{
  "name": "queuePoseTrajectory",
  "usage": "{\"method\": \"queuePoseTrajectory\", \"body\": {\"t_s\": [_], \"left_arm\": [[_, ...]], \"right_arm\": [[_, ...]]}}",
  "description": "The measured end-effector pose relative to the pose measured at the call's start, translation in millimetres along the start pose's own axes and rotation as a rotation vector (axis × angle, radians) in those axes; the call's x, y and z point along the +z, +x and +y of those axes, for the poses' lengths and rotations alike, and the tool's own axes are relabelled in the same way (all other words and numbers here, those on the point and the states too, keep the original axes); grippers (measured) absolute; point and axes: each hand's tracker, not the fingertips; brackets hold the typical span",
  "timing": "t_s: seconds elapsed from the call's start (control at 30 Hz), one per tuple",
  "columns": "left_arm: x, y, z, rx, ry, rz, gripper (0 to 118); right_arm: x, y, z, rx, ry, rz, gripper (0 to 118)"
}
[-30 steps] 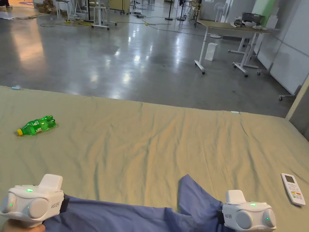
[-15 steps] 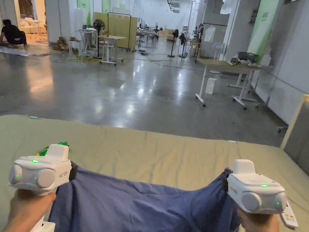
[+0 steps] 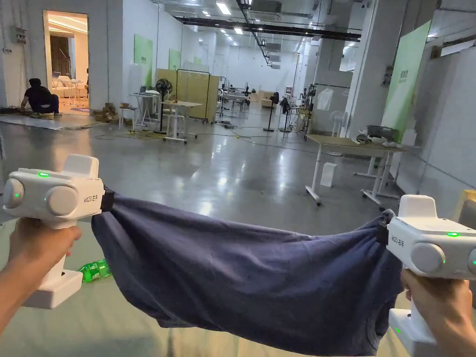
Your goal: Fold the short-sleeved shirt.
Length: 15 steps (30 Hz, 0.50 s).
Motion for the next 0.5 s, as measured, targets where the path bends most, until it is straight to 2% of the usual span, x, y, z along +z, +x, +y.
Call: {"method": "queuePoseTrajectory", "body": {"t_s": [0.23,0.5], "left_arm": [[-1.3,2.6,43.2,-0.015,0.046,0.044,6],[-13.1,6.4,62.4,-0.016,0.054,0.057,6]], "right_arm": [[-3.6,5.2,40.8,-0.004,0.041,-0.018,5],[-20.3,0.4,64.1,0.006,0.052,-0.023,5]]}}
